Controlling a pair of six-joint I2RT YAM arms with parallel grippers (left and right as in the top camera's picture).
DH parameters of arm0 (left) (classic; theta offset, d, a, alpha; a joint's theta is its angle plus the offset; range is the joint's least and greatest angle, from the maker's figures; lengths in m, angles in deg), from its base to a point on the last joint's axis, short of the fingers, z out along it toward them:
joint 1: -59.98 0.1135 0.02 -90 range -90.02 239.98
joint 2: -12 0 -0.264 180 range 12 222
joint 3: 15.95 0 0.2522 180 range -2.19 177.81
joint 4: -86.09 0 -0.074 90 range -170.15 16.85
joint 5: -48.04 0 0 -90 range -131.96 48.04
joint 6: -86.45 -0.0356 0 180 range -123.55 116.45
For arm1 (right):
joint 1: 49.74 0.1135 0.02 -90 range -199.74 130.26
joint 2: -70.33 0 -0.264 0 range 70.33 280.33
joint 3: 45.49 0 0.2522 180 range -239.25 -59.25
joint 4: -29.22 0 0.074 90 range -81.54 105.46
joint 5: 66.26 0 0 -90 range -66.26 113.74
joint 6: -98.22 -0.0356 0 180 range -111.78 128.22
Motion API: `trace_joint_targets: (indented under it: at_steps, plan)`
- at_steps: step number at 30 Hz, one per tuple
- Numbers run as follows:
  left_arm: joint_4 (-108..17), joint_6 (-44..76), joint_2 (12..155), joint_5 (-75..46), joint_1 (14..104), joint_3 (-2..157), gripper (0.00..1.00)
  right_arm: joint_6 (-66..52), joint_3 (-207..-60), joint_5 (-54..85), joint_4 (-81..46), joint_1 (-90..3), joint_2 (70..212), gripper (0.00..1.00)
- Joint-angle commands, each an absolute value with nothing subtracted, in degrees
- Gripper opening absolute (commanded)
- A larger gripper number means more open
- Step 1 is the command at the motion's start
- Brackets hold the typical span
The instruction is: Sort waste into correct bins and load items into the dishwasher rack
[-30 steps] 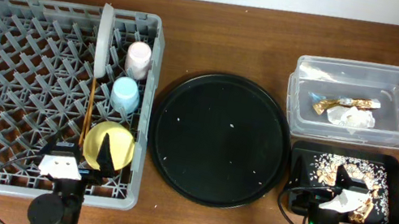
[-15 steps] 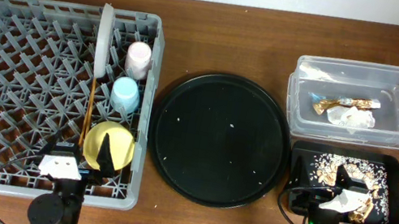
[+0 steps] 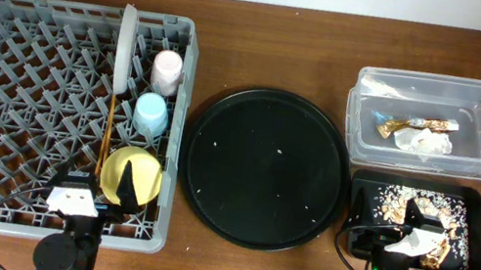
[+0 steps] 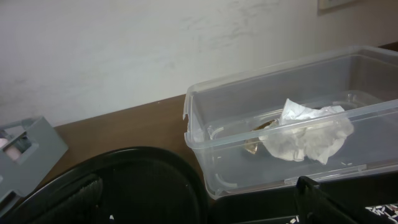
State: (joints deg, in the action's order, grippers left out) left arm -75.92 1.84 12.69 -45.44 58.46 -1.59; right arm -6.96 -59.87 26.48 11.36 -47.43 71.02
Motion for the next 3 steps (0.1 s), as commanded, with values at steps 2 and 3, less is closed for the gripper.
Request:
trace_joint_targets:
  at_steps: [2, 3]
  plan:
    - [-75.7, 0.7, 12.3, -46.3, 58.6, -1.7, 0.99, -6.8, -59.6, 26.6, 10.9, -47.1, 70.6, 0.99]
    - [-75.7, 0.7, 12.3, -46.3, 58.6, -1.7, 0.99, -6.8, -59.6, 26.6, 10.9, -47.1, 70.6, 0.99]
